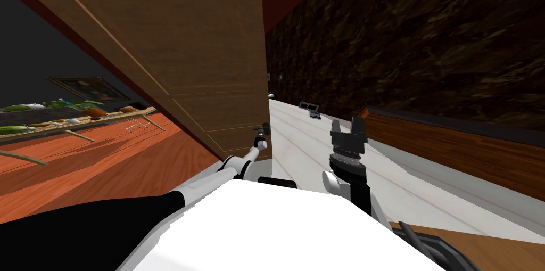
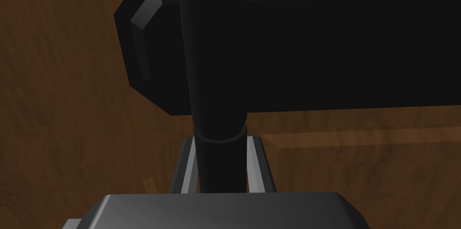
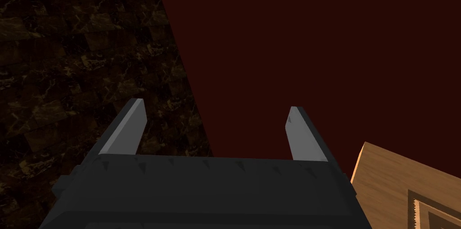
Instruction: Push the door open
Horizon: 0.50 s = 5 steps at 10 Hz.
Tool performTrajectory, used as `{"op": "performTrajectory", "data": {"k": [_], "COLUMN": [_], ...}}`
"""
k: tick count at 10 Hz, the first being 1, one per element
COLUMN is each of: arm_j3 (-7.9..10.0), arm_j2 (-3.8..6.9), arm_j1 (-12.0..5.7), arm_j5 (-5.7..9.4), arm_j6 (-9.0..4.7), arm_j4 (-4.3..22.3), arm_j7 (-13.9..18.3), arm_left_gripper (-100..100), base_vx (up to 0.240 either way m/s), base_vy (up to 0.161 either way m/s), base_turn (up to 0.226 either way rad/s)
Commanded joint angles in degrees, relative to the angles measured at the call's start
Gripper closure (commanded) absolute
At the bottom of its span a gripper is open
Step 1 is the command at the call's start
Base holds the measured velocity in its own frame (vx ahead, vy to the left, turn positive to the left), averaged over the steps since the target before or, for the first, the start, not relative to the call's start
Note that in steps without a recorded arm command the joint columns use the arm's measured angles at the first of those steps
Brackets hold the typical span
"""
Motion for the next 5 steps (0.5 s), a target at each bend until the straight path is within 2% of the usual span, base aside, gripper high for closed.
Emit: {"op": "performTrajectory", "data": {"k": [1,2,3,4,5], "arm_j3": [1.67,2.15,1.56,2.51,2.72], "arm_j2": [-1.12,-1.87,-1.55,0.21,0.5], "arm_j1": [-0.42,-0.53,-0.44,-0.59,-0.63], "arm_j5": [1.48,1.94,1.49,2.57,2.82], "arm_j6": [-1.46,-1.79,-1.52,-2.46,-2.65], "arm_j4": [0.77,0.95,1.75,1.93,1.96], "arm_j7": [-1.66,-2.27,-1.35,-2.57,-2.83], "arm_left_gripper": [100,100,100,100,100], "base_vx": [0.088,0.141,0.054,0.115,0.173], "base_vy": [-0.028,-0.038,-0.015,0.0,0.001], "base_turn": [0.014,0.035,0.015,-0.018,0.009]}}
